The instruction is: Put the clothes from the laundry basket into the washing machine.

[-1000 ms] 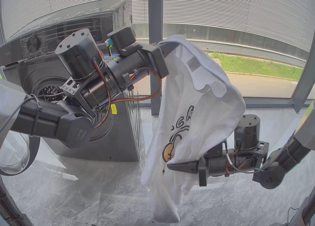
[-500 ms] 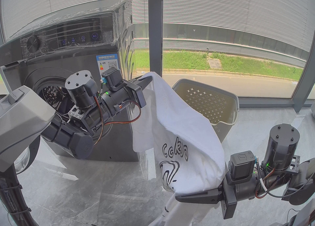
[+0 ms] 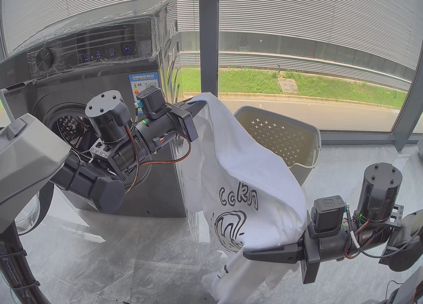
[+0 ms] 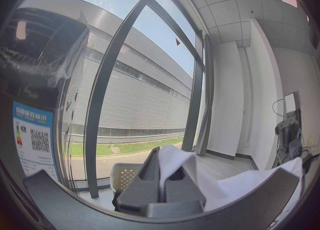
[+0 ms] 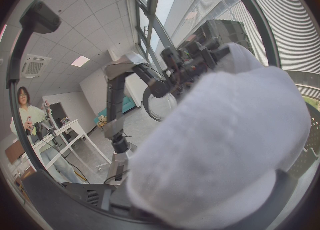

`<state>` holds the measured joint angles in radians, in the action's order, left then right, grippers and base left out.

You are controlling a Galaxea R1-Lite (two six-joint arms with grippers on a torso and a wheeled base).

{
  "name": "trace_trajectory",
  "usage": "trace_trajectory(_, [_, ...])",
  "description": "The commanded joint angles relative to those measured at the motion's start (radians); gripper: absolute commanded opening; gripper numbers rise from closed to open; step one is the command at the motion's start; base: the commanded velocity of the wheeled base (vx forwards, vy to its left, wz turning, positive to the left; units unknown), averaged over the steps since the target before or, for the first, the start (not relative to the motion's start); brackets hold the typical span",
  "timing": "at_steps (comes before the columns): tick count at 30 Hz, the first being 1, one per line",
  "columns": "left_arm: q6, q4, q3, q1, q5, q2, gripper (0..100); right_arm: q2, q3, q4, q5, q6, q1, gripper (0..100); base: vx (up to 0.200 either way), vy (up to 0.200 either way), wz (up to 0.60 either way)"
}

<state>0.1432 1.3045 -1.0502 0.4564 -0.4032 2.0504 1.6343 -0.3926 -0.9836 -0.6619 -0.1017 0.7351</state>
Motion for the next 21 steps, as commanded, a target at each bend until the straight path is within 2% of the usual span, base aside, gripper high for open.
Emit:
trace_trajectory(1, [0.003,-0.025,-0.025,0.027,0.001,-0.078,0,0.11,-0.019,0.0,0.007,0.0,-0.082,0,0.0,0.0,0.0])
trace_trajectory(7, [0.003,-0.079,-0.063,0.07,0.003,-0.15,0,0.214,-0.071,0.0,0.036,-0.001,-0.125,0,0.0,0.0,0.0])
trace_trajectory(11, [0.003,-0.157,-0.122,0.137,0.006,-0.219,0,0.277,-0.124,0.0,0.036,-0.006,-0.171,0,0.0,0.0,0.0])
trace_trajectory(12, [0.003,-0.177,-0.132,0.151,0.006,-0.231,0,0.283,-0.127,0.0,0.033,-0.006,-0.183,100,0.0,0.0,0.0])
trace_trajectory(18, [-0.001,-0.238,-0.183,0.186,0.006,-0.253,0,0.294,-0.131,0.0,0.05,-0.019,-0.2,100,0.0,0.0,0.0])
trace_trajectory(19, [-0.001,-0.255,-0.215,0.199,0.006,-0.251,0,0.305,-0.135,0.0,0.081,-0.024,-0.212,100,0.0,0.0,0.0])
trace_trajectory(21, [-0.001,-0.277,-0.237,0.211,0.006,-0.251,0,0.329,-0.157,0.0,0.104,-0.026,-0.215,100,0.0,0.0,0.0])
